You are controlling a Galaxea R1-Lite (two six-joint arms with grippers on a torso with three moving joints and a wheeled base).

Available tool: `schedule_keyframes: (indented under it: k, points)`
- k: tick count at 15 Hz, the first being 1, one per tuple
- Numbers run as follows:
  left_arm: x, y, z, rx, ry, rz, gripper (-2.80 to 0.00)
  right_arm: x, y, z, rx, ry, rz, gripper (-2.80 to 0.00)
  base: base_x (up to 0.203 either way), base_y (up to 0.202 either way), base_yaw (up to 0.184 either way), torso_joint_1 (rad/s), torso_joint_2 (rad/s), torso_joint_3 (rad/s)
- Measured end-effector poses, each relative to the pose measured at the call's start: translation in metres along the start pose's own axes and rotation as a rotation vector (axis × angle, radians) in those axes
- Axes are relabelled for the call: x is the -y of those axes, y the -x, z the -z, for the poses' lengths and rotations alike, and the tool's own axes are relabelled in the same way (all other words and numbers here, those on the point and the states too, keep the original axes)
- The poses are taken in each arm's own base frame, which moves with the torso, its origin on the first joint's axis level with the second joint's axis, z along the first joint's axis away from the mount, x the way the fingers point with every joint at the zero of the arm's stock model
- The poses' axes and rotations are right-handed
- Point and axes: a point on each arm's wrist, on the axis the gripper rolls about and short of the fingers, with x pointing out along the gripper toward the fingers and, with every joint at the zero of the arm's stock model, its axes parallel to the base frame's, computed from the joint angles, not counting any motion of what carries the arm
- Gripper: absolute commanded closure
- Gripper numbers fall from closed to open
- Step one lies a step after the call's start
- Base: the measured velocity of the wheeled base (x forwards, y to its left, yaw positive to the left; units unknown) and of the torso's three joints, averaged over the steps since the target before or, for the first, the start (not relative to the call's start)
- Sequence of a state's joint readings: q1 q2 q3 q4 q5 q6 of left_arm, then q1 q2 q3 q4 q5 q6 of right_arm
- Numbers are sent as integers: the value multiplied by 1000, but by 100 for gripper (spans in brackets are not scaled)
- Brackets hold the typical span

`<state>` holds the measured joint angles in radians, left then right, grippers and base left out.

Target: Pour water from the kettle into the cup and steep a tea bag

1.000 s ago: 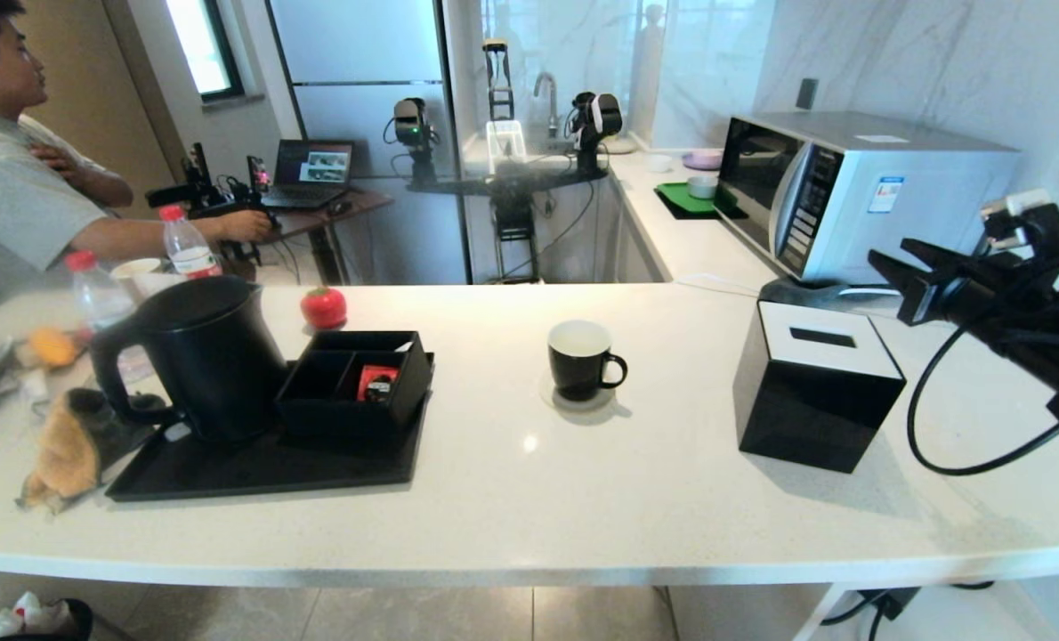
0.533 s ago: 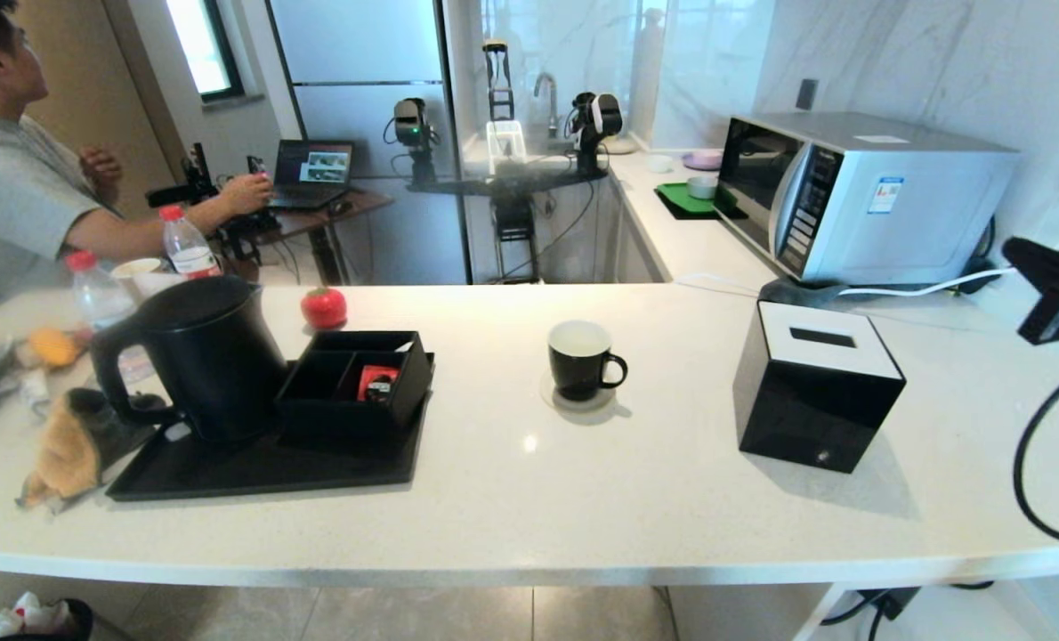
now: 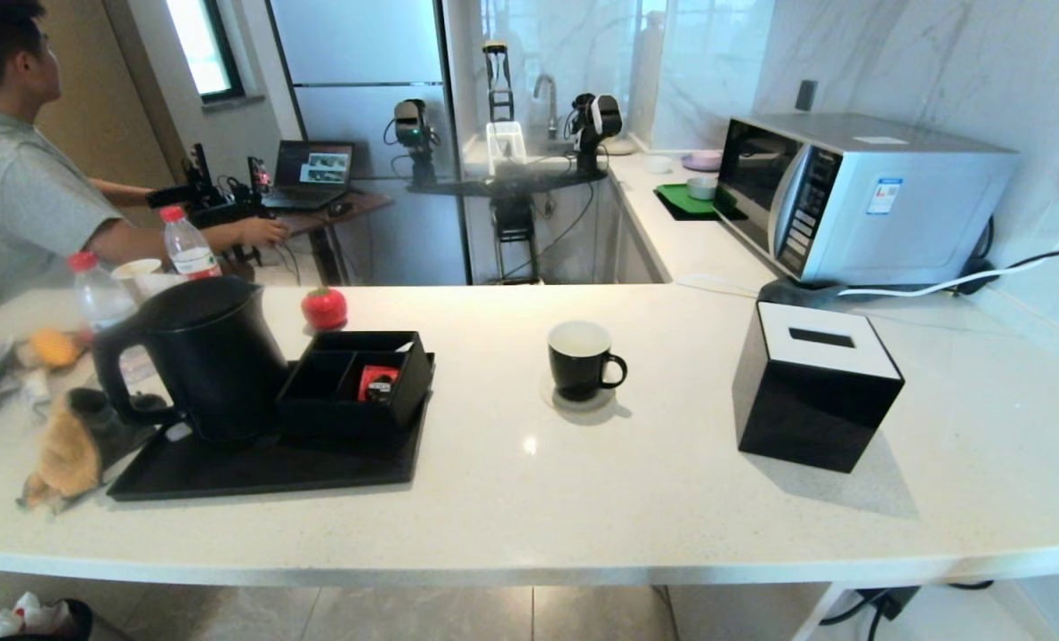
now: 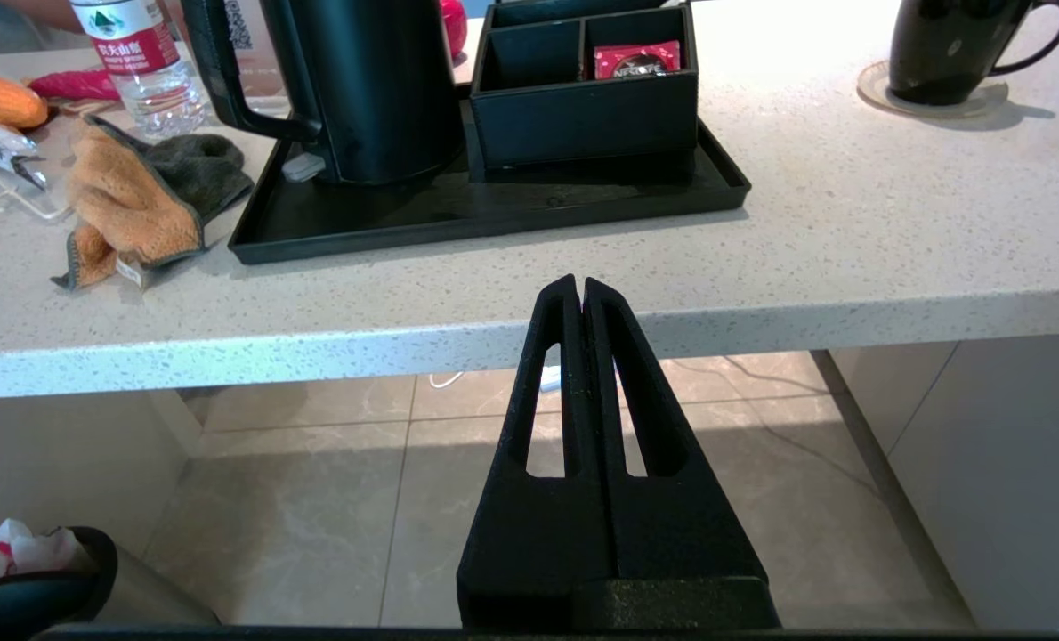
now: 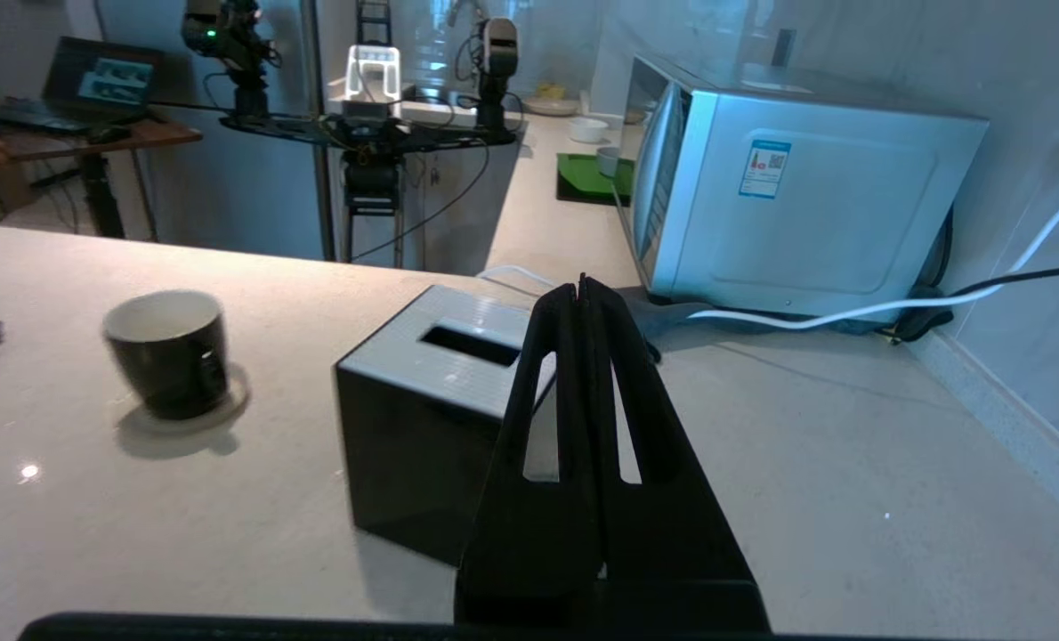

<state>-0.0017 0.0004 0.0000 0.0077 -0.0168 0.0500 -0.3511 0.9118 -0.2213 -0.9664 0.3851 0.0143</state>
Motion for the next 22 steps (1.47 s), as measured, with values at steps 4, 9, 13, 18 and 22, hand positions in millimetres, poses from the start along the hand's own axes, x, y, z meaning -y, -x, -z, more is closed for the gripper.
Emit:
schedule_keyframes:
  k: [4,9,13,18,22]
  points:
    - [0,0,0,0,0,0,0,-22,34,-7,-10,-34,-99,0,0,0,0,0,0,0]
    - [0,0,0,0,0,0,0,-34,70,42,-143,-51,-136,0,0,0,0,0,0,0]
    - [0,0,0,0,0,0,0,-39,104,71,-273,-35,-63,0,0,0,0,0,0,0]
    - [0,0,0,0,0,0,0,-36,116,87,-402,-1,156,0,0,0,0,0,0,0]
    - [0,0,0,0,0,0,0,-40,119,92,-451,-1,-17,0,0,0,0,0,0,0]
